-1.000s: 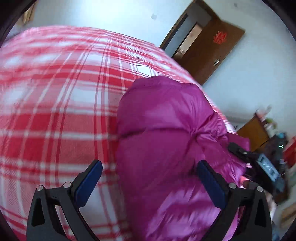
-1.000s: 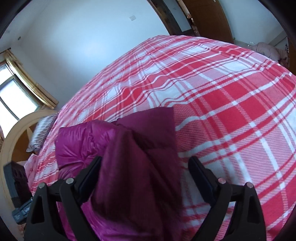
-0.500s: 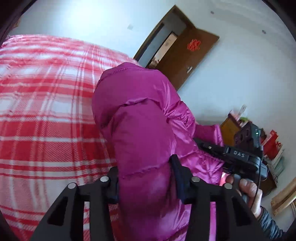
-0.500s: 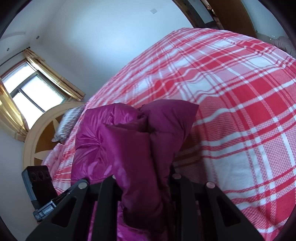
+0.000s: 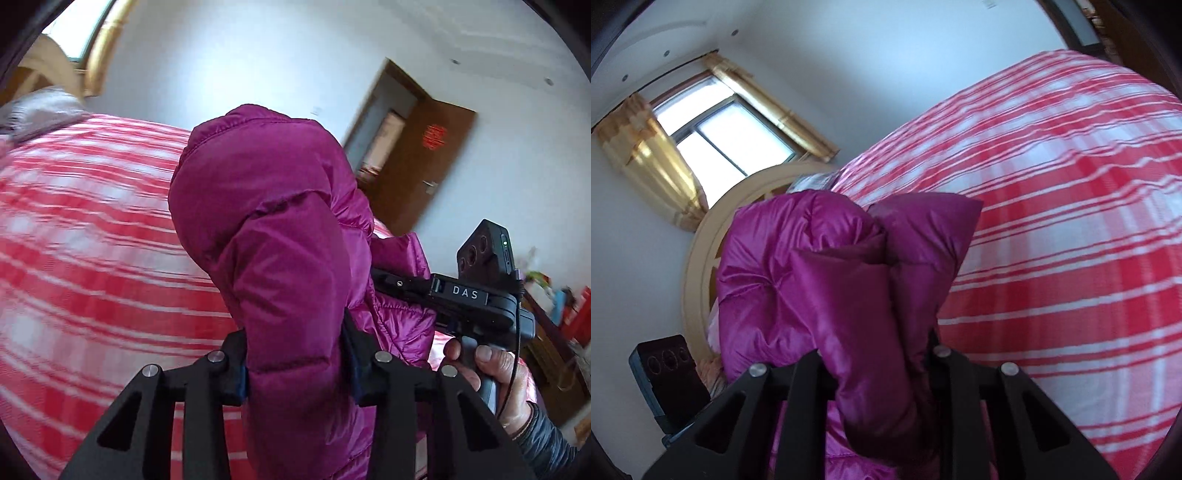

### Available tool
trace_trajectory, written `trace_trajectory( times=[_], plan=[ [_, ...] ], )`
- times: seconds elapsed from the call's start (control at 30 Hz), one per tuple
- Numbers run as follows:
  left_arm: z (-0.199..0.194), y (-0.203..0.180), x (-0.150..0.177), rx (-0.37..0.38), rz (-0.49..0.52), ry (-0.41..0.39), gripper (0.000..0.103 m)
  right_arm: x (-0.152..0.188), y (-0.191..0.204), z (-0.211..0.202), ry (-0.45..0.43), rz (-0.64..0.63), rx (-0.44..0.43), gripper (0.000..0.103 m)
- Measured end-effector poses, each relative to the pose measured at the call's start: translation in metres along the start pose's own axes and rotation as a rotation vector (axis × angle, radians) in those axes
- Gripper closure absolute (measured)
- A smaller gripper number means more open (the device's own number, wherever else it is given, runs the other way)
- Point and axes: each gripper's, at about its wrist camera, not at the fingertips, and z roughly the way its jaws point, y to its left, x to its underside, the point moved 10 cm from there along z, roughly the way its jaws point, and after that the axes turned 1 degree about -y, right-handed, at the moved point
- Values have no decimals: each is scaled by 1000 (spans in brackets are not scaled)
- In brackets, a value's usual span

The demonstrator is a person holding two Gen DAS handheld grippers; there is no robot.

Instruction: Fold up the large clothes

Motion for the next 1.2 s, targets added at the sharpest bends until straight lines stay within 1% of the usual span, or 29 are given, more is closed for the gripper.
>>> trace_trajectory(
  times=[0.03, 0.07, 0.13, 0.17, 0.27, 0.4, 0.5, 0.63, 0.73, 0.77, 0.8, 0.83, 0.9, 1.07, 1.2],
  plan=[
    [-5, 10, -1, -33, 2, -3, 63, 2, 12, 17, 24, -14, -18, 82],
    [-14, 26, -2, -88, 4, -5, 63, 4, 20, 29, 42, -24, -30, 82],
    [-25, 44, -4, -140, -3, -13, 63, 9, 38, 57, 86, -45, -51, 82],
    [-33, 58, -4, -179, -6, -18, 63, 13, 48, 72, 111, -56, -65, 82],
    [-47, 89, -3, -248, -31, -17, 63, 27, 72, 109, 177, -68, -103, 82],
    [-63, 122, 0, -319, -56, -23, 64, 44, 96, 150, 253, -75, -138, 82],
    [-80, 140, 5, -342, -80, -27, 64, 58, 112, 174, 298, -91, -146, 82],
    [-81, 167, 9, -375, -90, -22, 64, 67, 125, 195, 330, -103, -149, 82],
    [-88, 177, 18, -402, -104, -8, 63, 73, 122, 205, 349, -95, -138, 82],
    [-86, 182, 23, -413, -107, 2, 62, 76, 119, 209, 354, -90, -129, 82],
    [-85, 190, 29, -437, -113, 8, 56, 79, 113, 213, 358, -81, -115, 82],
    [-85, 189, 32, -442, -121, 9, 52, 81, 108, 215, 359, -70, -107, 82],
    [-80, 196, 42, -451, -132, 22, 46, 84, 99, 221, 369, -39, -101, 81],
    [-77, 197, 48, -461, -140, 22, 39, 90, 86, 223, 383, -22, -93, 80],
    [-72, 201, 51, -476, -133, 25, 34, 91, 80, 225, 390, -29, -71, 76]
  ],
)
